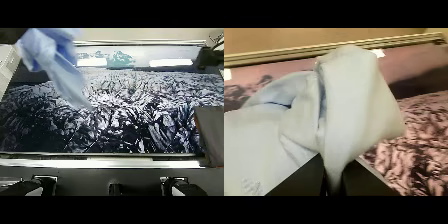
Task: Fold the clothes and pants, and hang the long-sleeved shirts on hangers.
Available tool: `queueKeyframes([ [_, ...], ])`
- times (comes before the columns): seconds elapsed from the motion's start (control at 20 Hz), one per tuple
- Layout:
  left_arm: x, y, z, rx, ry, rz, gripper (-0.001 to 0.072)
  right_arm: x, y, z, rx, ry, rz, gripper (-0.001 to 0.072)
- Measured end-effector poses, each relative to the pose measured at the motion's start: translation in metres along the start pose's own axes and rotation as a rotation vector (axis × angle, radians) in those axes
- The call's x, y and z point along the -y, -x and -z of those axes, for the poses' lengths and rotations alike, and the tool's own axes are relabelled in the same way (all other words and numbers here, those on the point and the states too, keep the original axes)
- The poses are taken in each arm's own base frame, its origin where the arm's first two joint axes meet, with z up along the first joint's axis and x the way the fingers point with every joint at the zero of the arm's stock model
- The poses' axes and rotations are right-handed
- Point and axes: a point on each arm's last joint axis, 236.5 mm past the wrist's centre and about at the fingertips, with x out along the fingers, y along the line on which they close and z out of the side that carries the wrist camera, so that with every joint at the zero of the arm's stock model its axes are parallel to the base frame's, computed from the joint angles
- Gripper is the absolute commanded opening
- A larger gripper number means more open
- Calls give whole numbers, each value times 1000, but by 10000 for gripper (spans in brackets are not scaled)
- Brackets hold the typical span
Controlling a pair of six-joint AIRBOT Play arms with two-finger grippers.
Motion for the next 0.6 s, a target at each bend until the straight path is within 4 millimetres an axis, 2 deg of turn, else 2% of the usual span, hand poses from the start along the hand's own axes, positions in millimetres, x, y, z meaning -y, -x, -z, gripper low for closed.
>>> queueKeyframes([
  [0.1, 51, -6, 7, -9, -18, 115, 20, 7, 24, -4, 33, -5, 8, 672],
  [0.2, 86, -22, 25, -47, -46, 181, 21, 12, 42, -3, 45, -12, 16, 671],
  [0.25, 93, -35, 39, -84, -62, 185, 21, 14, 49, 0, 42, -14, 19, 670],
  [0.35, 94, -68, 76, -177, -82, 163, 22, 17, 57, 11, 3, -18, 24, 670],
  [0.5, 85, -127, 156, -375, -93, 128, 22, 13, 56, 40, -122, -20, 12, 670],
  [0.6, 90, -165, 230, -546, -65, 147, 23, -1, 45, 60, -227, -19, -35, 670],
])
